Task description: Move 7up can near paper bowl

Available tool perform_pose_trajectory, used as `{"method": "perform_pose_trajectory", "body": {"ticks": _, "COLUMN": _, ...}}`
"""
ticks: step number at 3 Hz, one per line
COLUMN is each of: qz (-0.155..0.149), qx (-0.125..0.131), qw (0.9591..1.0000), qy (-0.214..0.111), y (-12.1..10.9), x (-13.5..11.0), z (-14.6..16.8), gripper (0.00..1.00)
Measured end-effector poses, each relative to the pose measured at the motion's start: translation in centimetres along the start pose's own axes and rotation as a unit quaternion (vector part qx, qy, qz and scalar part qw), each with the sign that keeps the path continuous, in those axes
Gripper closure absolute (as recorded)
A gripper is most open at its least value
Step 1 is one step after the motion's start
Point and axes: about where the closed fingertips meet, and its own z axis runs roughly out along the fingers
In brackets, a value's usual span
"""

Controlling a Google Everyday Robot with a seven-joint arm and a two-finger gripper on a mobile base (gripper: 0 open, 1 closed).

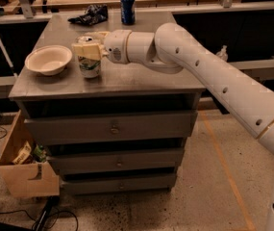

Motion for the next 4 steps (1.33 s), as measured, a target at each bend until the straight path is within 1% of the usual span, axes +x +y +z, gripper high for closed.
{"method": "perform_pose_trajectory", "body": {"ticks": 2, "qz": -0.013, "qx": -0.001, "qw": 0.9999, "qy": 0.0, "y": 0.89, "x": 0.62, "z": 0.92, "gripper": 1.0}}
{"method": "perform_pose_trajectory", "body": {"ticks": 3, "qz": -0.013, "qx": -0.003, "qw": 0.9999, "qy": 0.0, "y": 1.08, "x": 0.58, "z": 1.14, "gripper": 0.81}}
{"method": "perform_pose_trajectory", "body": {"ticks": 4, "qz": -0.013, "qx": -0.005, "qw": 0.9999, "qy": 0.0, "y": 1.26, "x": 0.56, "z": 1.34, "gripper": 0.59}}
